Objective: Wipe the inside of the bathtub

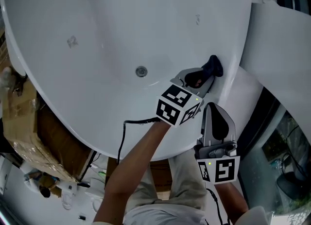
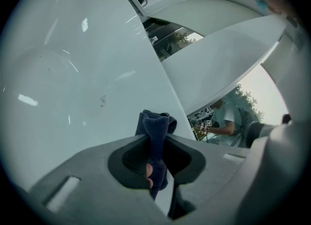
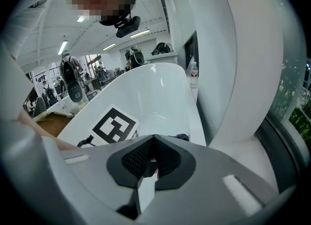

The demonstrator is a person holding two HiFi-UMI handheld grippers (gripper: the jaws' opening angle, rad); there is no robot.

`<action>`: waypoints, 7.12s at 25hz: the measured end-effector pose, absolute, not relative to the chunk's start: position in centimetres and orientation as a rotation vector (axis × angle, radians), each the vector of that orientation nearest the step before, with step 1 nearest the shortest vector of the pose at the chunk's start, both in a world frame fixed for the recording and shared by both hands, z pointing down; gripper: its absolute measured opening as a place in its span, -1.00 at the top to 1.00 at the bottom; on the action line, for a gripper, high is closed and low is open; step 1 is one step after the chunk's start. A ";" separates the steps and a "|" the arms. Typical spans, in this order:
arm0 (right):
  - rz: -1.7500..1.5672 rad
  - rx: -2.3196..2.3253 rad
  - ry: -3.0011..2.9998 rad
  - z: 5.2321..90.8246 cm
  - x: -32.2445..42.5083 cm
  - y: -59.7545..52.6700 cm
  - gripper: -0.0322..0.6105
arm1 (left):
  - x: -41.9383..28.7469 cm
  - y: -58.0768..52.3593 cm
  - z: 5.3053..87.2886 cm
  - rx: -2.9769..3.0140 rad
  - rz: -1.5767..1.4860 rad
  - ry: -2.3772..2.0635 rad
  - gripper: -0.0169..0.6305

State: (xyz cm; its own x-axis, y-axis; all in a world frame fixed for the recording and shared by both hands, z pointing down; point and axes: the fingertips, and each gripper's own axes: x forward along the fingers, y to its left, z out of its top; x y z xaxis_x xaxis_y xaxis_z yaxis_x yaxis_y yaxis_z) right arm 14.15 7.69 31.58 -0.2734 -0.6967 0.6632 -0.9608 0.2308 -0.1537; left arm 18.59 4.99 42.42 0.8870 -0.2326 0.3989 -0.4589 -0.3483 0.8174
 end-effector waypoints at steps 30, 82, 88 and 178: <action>0.961 1.738 -1.866 37.9 13.1 7.9 0.88 | 17.8 -0.9 53.6 1.992 0.323 -0.654 0.76; 1.131 1.636 -1.885 44.8 8.9 9.5 0.88 | 13.6 -0.5 72.8 1.847 0.618 -0.741 0.76; 1.129 1.627 -1.882 44.1 9.1 10.2 0.88 | 13.1 1.3 71.4 1.846 0.611 -0.734 0.76; 1.066 1.671 -1.923 36.1 11.0 8.5 0.88 | 19.6 -7.8 43.3 2.105 0.223 -0.654 0.77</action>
State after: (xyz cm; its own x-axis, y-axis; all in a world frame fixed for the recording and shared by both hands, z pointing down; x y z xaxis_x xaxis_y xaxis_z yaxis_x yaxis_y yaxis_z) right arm 11.04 8.52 36.06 -0.2228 -0.6693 0.7088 -0.9558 0.0068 -0.2940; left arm 19.60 -7.79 43.31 0.8442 -0.3689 0.3889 -0.5295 -0.4618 0.7116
